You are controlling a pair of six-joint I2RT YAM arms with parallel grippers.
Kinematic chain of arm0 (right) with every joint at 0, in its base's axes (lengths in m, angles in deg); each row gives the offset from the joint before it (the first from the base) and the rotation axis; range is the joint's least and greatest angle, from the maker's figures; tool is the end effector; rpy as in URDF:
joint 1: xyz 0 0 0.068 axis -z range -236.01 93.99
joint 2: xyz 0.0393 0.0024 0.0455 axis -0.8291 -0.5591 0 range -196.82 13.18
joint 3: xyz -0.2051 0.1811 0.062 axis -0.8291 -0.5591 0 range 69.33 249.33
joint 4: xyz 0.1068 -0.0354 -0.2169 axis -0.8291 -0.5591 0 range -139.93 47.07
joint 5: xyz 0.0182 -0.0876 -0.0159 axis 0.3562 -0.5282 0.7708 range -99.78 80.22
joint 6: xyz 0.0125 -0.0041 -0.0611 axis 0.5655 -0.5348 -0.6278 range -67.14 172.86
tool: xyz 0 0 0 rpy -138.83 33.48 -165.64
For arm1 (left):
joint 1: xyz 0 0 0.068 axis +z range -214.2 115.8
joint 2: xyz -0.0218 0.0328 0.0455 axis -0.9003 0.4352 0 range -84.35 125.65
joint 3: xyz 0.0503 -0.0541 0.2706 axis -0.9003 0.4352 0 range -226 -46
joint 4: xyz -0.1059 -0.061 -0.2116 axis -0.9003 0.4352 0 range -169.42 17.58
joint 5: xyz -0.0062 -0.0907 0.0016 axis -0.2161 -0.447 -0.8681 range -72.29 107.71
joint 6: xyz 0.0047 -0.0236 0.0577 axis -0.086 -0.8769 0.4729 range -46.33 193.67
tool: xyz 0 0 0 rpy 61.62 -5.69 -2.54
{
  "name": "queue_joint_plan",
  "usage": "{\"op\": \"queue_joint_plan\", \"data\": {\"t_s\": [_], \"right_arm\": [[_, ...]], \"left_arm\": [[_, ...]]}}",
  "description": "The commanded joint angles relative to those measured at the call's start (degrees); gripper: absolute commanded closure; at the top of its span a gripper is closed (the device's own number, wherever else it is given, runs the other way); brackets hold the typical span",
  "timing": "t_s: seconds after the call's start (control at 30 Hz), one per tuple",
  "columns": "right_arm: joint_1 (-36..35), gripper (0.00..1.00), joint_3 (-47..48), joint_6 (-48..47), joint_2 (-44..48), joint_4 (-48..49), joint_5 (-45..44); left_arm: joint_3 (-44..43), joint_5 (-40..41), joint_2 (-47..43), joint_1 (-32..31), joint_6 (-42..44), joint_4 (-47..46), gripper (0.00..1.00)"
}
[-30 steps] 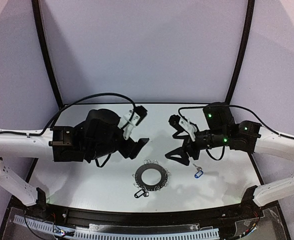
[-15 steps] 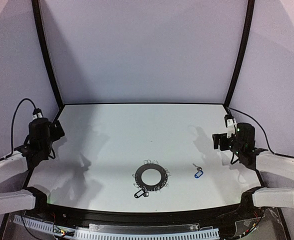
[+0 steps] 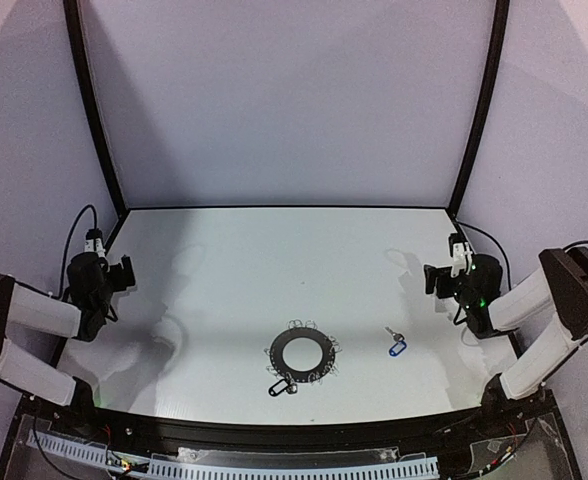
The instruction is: Put the keys on the keyring
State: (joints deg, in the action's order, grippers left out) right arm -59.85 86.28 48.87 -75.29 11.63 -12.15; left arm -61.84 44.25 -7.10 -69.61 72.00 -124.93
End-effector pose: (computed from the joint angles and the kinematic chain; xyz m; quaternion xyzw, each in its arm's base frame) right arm 0.2573 0.0153 0.1540 -0.0426 0.8024 -0.0174 0.5950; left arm 0.2342 -0.0009 0.1764 -0.1129 0.7808 0.1467 0.5967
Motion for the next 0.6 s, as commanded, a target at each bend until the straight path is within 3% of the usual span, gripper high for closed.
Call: {"op": "queue_joint_plan", "data": {"t_s": [0.0, 0.07, 0.17, 0.23, 0.3, 0.33, 0.4, 0.57], "right_arm": [[1.01, 0.01, 4.04, 2.99, -0.41, 0.77, -2.61], [1.98, 0.01, 4.67, 3.9, -0.02, -0.76, -4.56], [2.08, 0.01, 4.44, 2.92, 0.07, -0.72, -0.31], [2.07, 0.01, 4.84, 3.02, -0.04, -1.38, -0.09], [2.37, 0.01, 5.18, 3.34, 0.03, -2.2, 0.28], [2.5, 0.02, 5.2, 3.37, 0.07, -2.29, 0.21], [2.56, 0.02, 5.2, 3.36, -0.04, -2.08, 0.42], [2.52, 0.01, 5.2, 3.32, 0.05, -2.1, 0.42]], "left_arm": [[0.63, -14.1, -2.26, 1.74, 2.49, -5.72, 0.01], [3.04, -16.43, -1.01, 2.36, -2.0, -13.73, 0.01], [0.55, -18.06, 0.39, 2.46, -0.2, -10.56, 0.01], [-0.87, -14.91, 11.91, 2.84, -1.52, -16.57, 0.01], [-2.99, -13.2, 14.43, 2.99, -1.28, -21.68, 0.01], [-4.87, -12.79, 11.39, 3.88, -4.0, -10.48, 0.01], [-5.23, -11.52, 13.68, 4.3, -3.87, -13.13, 0.01], [-7.07, -12.02, 12.25, 4.19, -4.27, -7.73, 0.01]]}}
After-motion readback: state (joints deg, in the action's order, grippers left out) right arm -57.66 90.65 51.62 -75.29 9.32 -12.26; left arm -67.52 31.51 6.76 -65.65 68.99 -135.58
